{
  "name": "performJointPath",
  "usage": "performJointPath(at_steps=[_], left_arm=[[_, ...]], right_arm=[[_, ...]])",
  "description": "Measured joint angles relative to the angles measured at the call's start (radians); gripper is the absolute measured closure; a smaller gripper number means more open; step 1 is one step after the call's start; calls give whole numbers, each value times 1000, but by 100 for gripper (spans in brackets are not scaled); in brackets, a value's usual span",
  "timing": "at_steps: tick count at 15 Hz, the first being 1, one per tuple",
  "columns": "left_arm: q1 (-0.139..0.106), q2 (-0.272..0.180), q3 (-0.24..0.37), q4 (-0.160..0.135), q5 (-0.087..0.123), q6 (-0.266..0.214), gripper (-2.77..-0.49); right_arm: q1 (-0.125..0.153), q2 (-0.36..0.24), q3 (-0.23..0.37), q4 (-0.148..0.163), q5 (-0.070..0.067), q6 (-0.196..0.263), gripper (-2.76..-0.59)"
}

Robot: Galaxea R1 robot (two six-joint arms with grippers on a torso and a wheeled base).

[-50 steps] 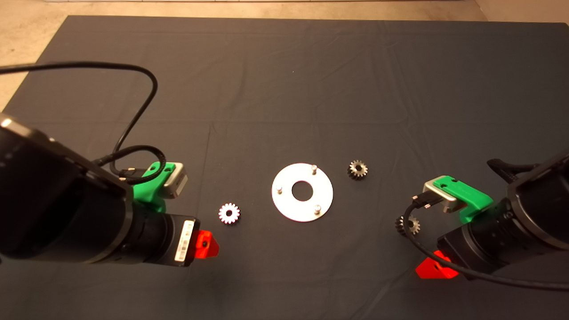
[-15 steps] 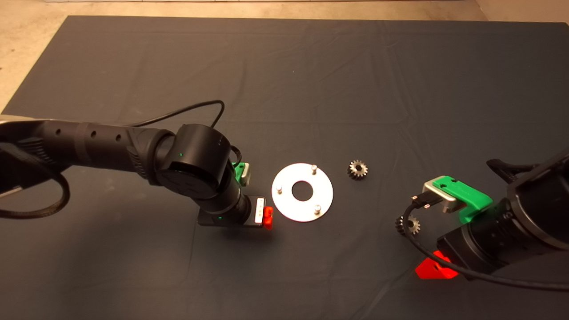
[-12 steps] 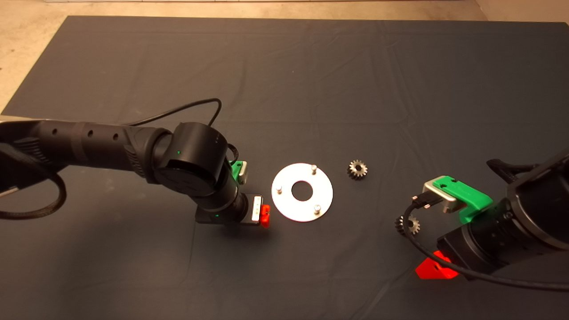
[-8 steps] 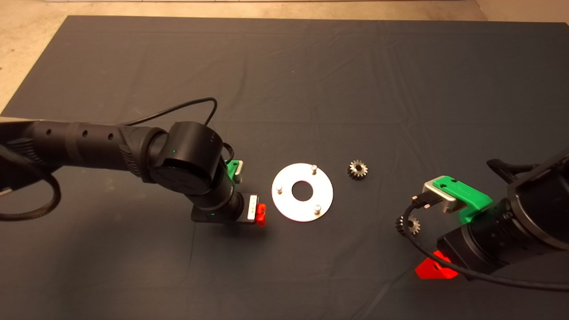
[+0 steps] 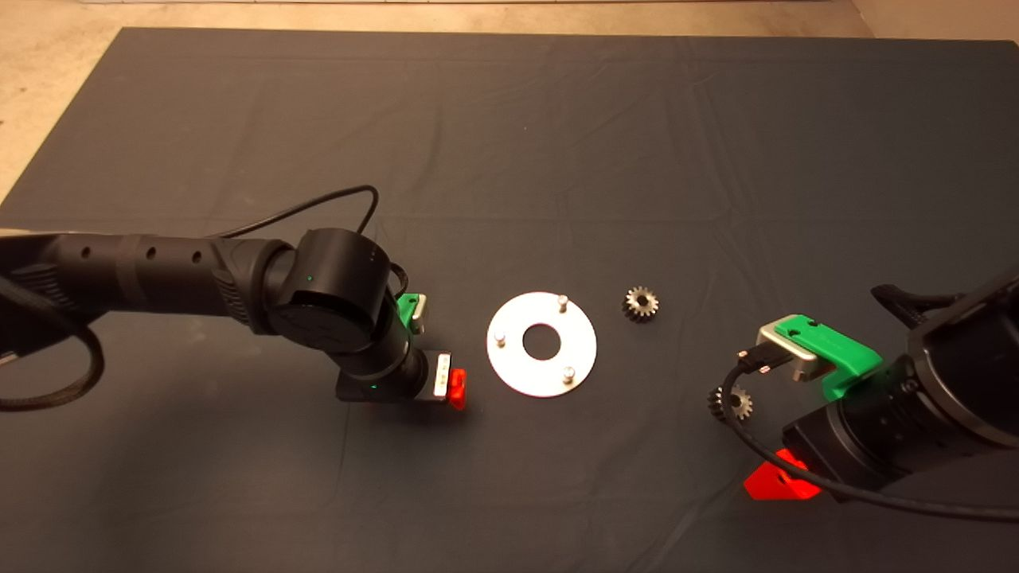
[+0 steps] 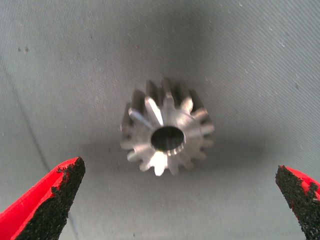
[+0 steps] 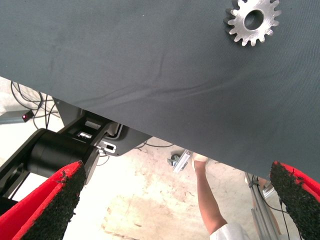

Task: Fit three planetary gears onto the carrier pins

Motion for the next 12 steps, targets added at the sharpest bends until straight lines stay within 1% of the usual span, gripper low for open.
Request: performJointPath(at_steps=[4,7,10,12], left_arm=[[25,0,-23,11,0,20,-277],[28,1,-40,21,0,39,-277],[35,1,-52,24,0,47,-277],[35,3,-58,24,1,49,-277]], right_arm=[[0,0,0,0,0,0,-275],[0,0,0,0,0,0,-275],[0,0,0,0,1,0,-275],[0,0,0,0,0,0,-275]])
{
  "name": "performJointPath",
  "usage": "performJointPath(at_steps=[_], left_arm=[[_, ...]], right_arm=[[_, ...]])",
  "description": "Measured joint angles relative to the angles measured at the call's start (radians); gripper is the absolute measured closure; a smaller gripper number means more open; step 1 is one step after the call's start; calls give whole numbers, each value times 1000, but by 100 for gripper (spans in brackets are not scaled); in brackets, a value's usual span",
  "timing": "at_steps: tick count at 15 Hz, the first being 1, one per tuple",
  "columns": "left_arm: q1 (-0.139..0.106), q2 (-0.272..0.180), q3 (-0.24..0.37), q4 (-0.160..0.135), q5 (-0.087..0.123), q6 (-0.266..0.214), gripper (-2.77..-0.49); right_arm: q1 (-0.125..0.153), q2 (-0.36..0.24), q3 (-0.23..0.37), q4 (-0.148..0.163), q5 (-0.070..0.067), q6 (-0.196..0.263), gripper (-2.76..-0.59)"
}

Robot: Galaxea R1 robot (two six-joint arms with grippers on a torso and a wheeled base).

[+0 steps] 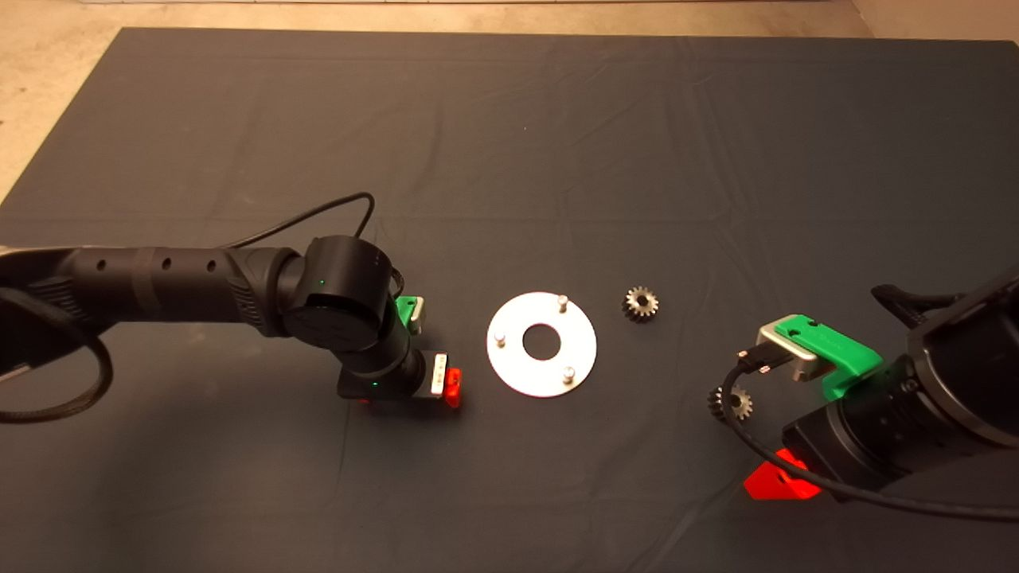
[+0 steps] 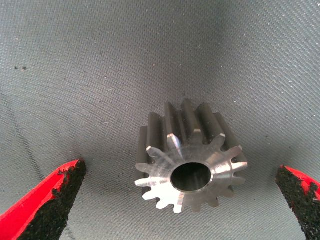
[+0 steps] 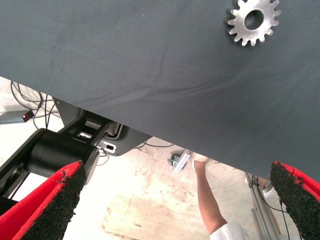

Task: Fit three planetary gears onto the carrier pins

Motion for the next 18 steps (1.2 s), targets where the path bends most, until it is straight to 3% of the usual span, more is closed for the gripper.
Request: performJointPath(at_steps=[8,13,18], left_arm=[[-3,6,-17,-9,1,13,-277],[-2,22,-24,-10,19,19,-277],[-2,26,-25,-10,23,19,-277]], right_arm=[[0,0,0,0,0,0,-275],[0,0,0,0,0,0,-275],[0,0,0,0,0,0,-275]])
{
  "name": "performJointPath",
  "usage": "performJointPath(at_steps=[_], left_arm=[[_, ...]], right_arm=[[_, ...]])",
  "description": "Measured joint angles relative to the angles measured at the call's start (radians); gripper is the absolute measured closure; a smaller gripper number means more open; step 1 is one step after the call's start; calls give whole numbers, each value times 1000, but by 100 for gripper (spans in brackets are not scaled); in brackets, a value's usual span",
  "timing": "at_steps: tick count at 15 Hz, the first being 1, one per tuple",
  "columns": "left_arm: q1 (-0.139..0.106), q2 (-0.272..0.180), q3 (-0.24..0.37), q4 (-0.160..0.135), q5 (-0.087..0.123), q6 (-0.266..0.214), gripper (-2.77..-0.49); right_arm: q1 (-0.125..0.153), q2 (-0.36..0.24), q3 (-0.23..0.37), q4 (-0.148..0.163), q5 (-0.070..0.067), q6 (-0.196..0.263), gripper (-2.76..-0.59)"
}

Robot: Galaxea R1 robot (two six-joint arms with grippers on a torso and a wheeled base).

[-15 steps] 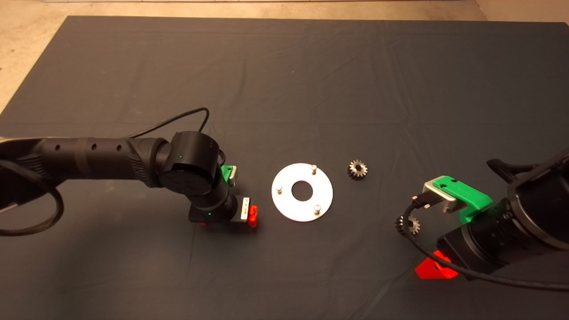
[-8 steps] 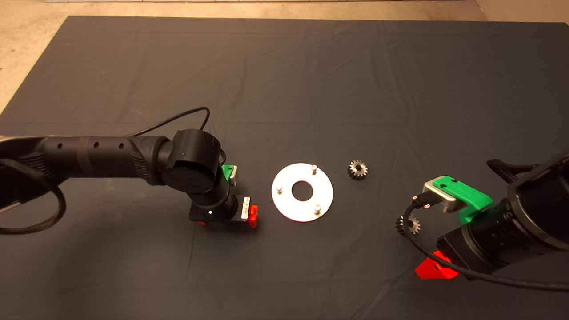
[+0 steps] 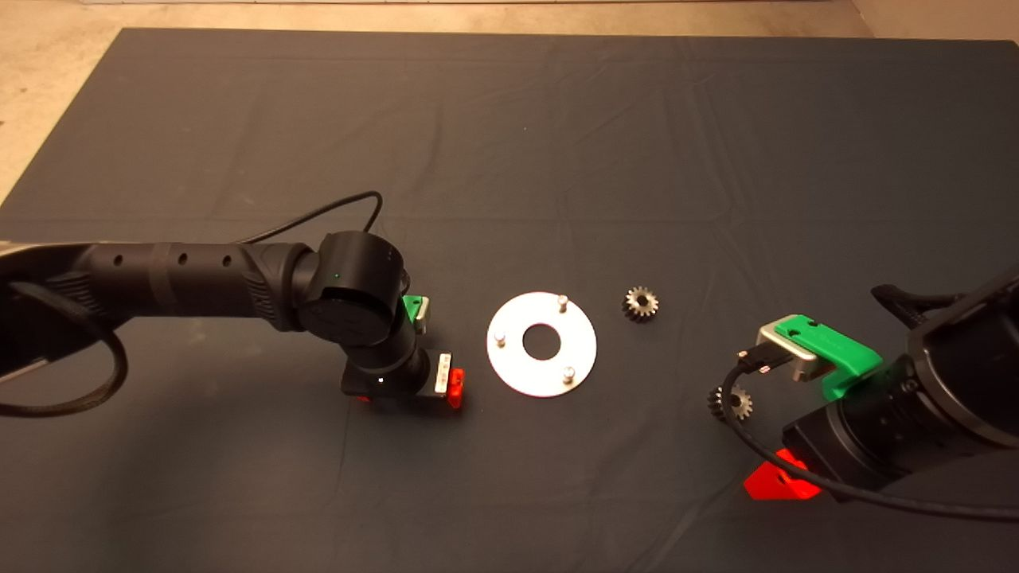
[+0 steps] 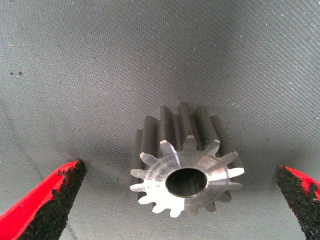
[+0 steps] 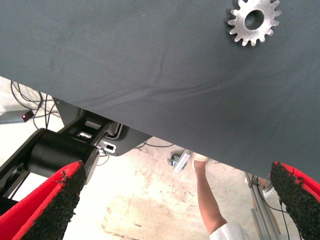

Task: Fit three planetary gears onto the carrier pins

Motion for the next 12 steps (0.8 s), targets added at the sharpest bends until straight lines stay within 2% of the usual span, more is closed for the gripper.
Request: performJointPath(at_steps=[12], left_arm=[[0,2,-1,-10,2,3,-277]], right_arm=[[0,0,0,0,0,0,-275]])
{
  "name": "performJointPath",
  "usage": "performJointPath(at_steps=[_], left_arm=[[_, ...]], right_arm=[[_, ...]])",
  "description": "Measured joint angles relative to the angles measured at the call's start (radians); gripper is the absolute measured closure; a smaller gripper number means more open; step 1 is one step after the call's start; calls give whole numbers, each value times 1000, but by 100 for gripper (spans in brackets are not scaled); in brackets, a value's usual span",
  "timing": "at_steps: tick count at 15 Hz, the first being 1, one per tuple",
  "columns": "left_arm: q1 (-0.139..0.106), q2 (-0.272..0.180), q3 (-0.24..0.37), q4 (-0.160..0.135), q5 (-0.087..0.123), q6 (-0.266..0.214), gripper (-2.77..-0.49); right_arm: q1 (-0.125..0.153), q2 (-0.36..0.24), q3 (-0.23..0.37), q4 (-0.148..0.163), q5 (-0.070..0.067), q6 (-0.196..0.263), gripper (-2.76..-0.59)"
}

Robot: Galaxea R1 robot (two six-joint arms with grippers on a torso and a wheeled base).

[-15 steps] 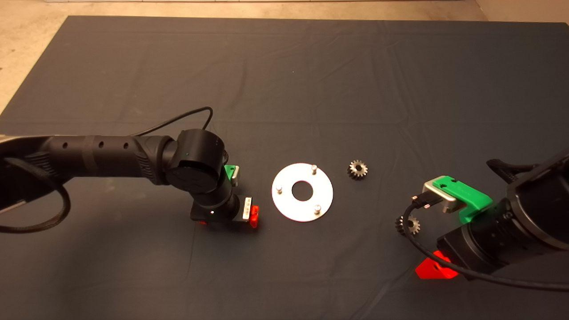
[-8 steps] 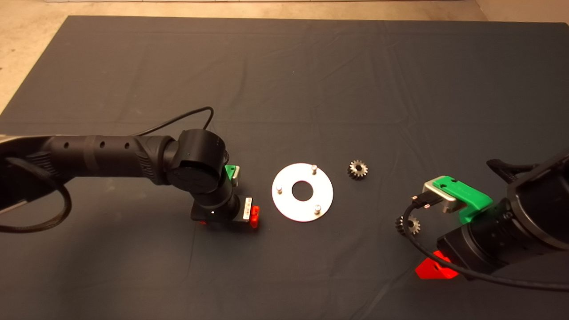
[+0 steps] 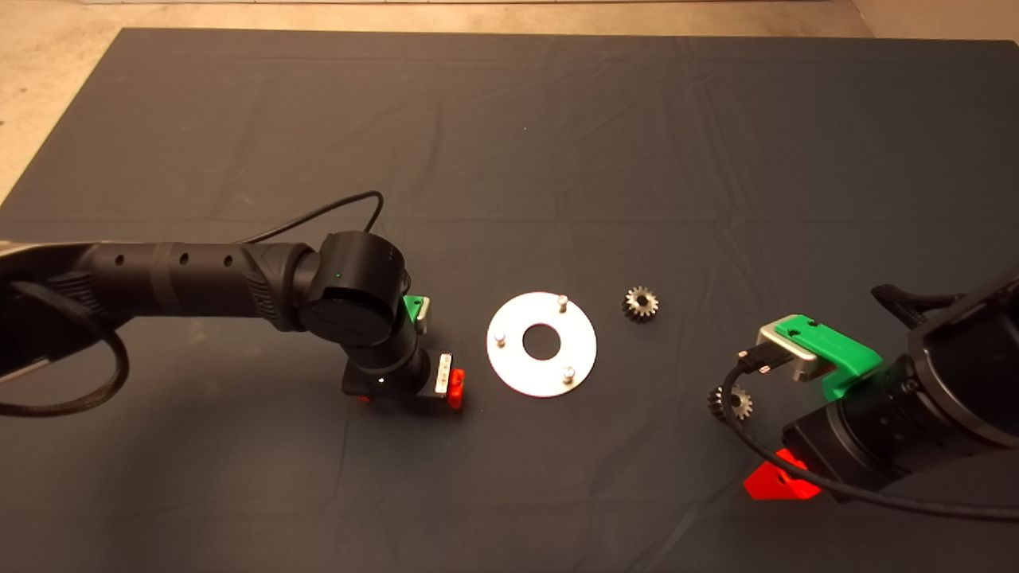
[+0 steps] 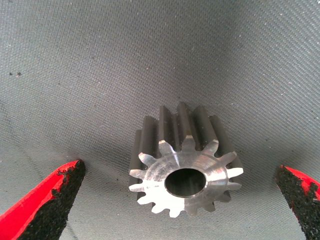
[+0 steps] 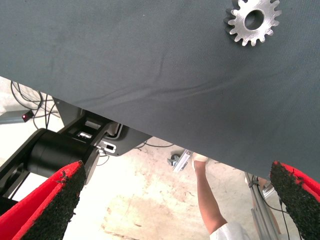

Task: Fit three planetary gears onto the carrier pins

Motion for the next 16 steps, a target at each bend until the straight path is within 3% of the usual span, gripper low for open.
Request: performJointPath(at_steps=[5,9,11,16], left_arm=[[-1,0,0,-11,-1,0,-277],[-16,0,0,-26,-24,0,-277],[-28,1,-1,-30,-26,0,-277],[-33,6,-11,-39,-26,0,-267]], right_arm=[[0,0,0,0,0,0,-275],[0,0,0,0,0,0,-275],[0,0,0,0,0,0,-275],[0,0,0,0,0,0,-275]])
